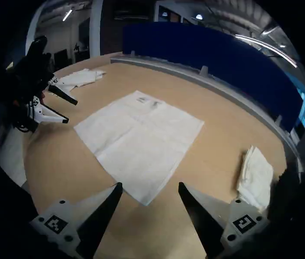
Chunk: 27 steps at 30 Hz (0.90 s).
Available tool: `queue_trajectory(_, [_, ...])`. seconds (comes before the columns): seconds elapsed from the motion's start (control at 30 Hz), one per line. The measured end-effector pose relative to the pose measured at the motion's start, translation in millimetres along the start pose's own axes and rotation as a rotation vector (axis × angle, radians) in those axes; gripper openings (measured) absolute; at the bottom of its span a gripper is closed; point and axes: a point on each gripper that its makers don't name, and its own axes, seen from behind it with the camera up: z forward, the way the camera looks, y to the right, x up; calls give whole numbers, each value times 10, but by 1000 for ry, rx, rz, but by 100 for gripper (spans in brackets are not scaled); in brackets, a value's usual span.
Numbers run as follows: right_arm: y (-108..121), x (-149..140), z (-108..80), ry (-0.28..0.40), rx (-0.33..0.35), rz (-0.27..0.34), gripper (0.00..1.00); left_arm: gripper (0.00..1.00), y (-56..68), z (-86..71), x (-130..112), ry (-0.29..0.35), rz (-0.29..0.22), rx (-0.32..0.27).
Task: Fold towel
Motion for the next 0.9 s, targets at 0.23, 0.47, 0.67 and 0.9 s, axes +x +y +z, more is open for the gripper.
queue_trajectory(0.23, [-5,-165,75,-34,9,22,100,95,27,112,-100,-44,-31,-21])
queue_trajectory(0.47, [-26,-288,169,-57,5,35,100,94,100,176,-241,-91,-30,-30])
queue_trajectory(0.67, [-55,-389,219,-78,8,30,93,94,69,208,-338,-129,-14,4])
queue_trajectory(0.9, [-117,-442,268,-94,21,33,81,90,88,246,-361,-137,-32,16])
